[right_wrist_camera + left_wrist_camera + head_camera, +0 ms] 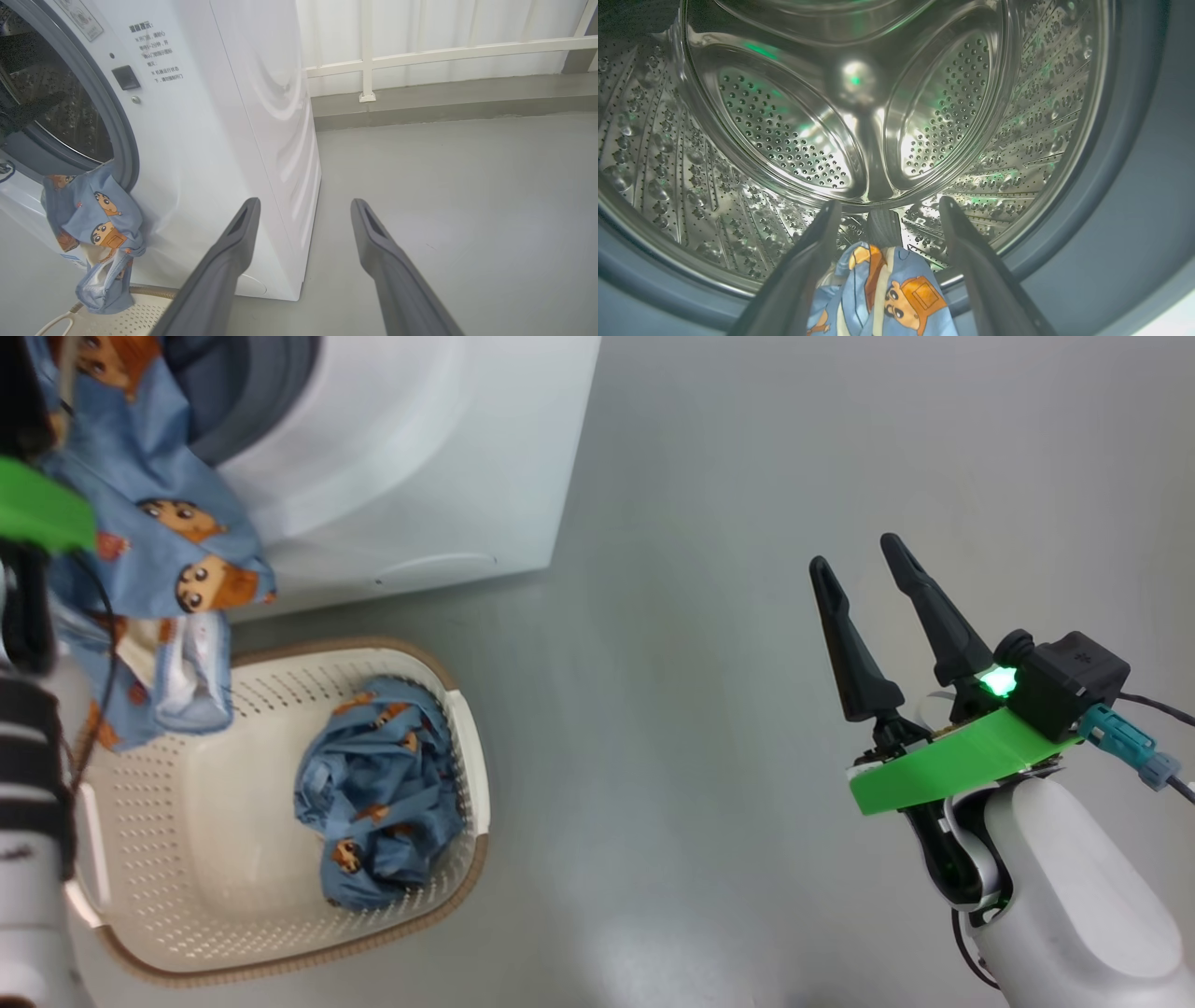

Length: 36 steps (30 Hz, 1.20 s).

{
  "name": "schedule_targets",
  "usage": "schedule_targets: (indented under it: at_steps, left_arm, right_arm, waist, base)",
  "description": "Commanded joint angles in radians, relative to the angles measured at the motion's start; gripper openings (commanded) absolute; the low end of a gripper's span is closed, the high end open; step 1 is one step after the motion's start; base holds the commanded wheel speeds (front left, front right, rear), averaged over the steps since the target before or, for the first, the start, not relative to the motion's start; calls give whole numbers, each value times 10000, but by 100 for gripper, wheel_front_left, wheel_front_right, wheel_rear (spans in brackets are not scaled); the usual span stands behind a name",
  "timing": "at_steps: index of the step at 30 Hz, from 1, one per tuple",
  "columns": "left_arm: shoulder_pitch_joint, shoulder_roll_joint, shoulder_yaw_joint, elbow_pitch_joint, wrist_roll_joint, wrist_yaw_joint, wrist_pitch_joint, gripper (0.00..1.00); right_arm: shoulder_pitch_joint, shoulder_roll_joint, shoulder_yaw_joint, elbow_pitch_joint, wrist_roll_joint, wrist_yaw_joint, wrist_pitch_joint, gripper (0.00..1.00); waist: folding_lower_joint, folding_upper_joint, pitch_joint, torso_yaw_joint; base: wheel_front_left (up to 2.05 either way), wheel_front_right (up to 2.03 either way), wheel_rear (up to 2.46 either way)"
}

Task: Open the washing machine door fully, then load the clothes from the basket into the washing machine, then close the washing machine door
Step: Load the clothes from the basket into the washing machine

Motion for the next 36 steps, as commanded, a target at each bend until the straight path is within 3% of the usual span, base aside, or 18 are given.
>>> schedule_targets:
  at_steps: [1, 22, 36]
  left_arm:
    - [457, 367, 309, -419, 175, -6, -62, 100]
    - [3651, -854, 1550, -1890, 799, -130, -62, 100]
    - [5606, -1306, 1933, -2784, 961, -168, -62, 100]
  right_arm:
    - [343, -141, 136, -163, 132, 73, -80, 100]
    - [1132, -787, -29, 110, 361, 73, -80, 100]
    - [1772, -1020, -233, 150, 433, 73, -80, 100]
  waist:
    - [0, 0, -377, 136]
    - [0, 0, -1968, 844]
    - [0, 0, -2780, 1135]
  base:
    - [0, 0, 0]
    - [0, 0, 0]
    - [0, 0, 0]
